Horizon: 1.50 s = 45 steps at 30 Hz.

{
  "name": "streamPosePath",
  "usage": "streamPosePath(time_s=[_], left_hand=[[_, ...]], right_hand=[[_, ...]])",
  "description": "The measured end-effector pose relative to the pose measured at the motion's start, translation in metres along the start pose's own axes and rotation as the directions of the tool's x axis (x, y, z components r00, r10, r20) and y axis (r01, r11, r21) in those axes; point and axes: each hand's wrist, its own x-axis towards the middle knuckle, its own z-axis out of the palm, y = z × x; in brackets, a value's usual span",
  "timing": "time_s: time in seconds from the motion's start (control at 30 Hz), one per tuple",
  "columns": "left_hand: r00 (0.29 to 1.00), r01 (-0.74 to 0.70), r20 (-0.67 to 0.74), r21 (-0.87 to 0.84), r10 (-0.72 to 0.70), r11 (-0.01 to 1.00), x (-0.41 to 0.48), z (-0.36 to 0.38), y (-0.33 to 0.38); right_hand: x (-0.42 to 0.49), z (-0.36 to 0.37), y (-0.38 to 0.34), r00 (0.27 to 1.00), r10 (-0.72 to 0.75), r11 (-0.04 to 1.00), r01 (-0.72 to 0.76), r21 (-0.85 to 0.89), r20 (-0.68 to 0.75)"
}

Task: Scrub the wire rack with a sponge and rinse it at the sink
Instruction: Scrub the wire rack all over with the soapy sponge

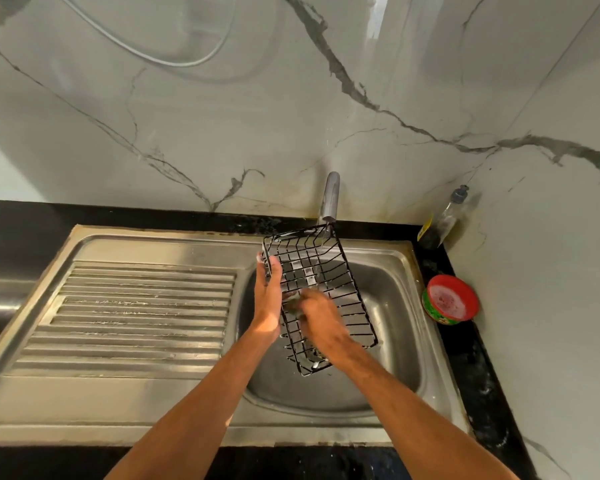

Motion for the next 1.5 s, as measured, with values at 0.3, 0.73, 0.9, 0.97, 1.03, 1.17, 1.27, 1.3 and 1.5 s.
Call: streamPosePath(time_s=[0.3,0.73,0.9,0.97,1.03,1.17,1.27,1.3,1.5], left_hand=[[0.996,0.007,-0.089,-0.024,-0.009,1.000,0.009,-0.014,-0.007],[0.993,-0.020,-0.113,0.012,0.021,1.000,0.019,-0.021,-0.009],[0.987,-0.040,-0.155,-0.044,0.032,0.998,0.015,-0.022,-0.004],[0.986,-0.091,-0.143,-0.008,0.089,0.996,0.016,-0.019,-0.001],[0.981,-0.154,-0.115,0.040,0.158,0.987,0.016,-0.018,0.002],[0.982,-0.143,-0.122,0.049,0.148,0.989,0.017,-0.020,0.007],[0.973,-0.189,-0.124,0.049,0.193,0.981,0.017,-0.018,0.012],[0.973,-0.194,-0.116,0.058,0.200,0.979,0.019,-0.018,0.012],[0.964,-0.206,-0.154,0.070,0.215,0.976,0.027,-0.025,-0.004]], right_hand=[[-0.011,0.007,0.018,0.991,0.031,0.999,-0.026,-0.040,0.129],[0.002,-0.013,0.012,0.971,-0.031,1.000,0.031,0.005,0.236],[-0.003,-0.016,0.031,0.971,0.097,0.995,-0.092,-0.032,0.220],[-0.001,-0.007,0.014,0.950,0.018,0.998,-0.037,0.053,0.311],[0.002,0.001,0.009,0.927,-0.034,0.992,-0.013,0.122,0.373],[0.016,-0.002,0.026,0.961,0.079,0.984,-0.118,0.135,0.265],[0.017,0.001,0.008,0.930,-0.038,0.991,-0.013,0.136,0.365],[0.014,0.000,-0.001,0.905,-0.077,0.989,0.015,0.148,0.419],[0.018,-0.032,0.023,0.839,-0.024,0.979,-0.091,0.185,0.543]])
